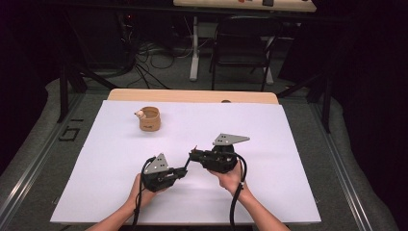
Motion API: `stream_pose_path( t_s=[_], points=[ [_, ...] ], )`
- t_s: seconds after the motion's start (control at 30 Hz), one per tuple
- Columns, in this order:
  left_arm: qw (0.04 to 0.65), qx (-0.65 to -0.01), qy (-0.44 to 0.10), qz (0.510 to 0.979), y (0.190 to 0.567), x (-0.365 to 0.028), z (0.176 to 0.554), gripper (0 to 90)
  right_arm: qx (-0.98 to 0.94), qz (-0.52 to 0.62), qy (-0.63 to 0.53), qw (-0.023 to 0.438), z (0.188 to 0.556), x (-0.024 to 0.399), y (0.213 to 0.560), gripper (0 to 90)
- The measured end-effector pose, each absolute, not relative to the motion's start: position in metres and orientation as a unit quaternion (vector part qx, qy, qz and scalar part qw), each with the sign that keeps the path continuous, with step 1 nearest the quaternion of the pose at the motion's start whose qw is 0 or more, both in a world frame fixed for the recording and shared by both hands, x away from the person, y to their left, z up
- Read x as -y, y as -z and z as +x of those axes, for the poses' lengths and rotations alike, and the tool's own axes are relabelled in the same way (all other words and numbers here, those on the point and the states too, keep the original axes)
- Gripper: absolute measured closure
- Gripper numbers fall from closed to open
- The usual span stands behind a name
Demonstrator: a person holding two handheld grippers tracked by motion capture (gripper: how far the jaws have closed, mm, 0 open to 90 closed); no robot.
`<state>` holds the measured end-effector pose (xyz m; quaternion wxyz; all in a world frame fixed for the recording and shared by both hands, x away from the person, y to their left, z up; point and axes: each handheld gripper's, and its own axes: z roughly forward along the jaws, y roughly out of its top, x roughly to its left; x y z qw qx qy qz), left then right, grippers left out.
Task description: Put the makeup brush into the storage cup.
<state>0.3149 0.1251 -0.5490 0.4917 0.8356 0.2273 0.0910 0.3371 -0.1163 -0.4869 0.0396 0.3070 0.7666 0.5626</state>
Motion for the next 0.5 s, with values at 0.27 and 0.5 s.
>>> stream_pose_path(
  t_s=[0.27, 0.5],
  points=[
    [0.489, -0.224, -0.088, 0.839, 0.551, -0.122, 0.315, 83.8, -0.775, 0.289, -0.56, 0.046, 0.332, 0.109, 0.484, 83.8],
    [0.496, -0.221, -0.083, 0.835, 0.549, -0.12, 0.315, 63.7, -0.782, 0.279, -0.555, 0.057, 0.327, 0.105, 0.481, 83.7]
  ],
)
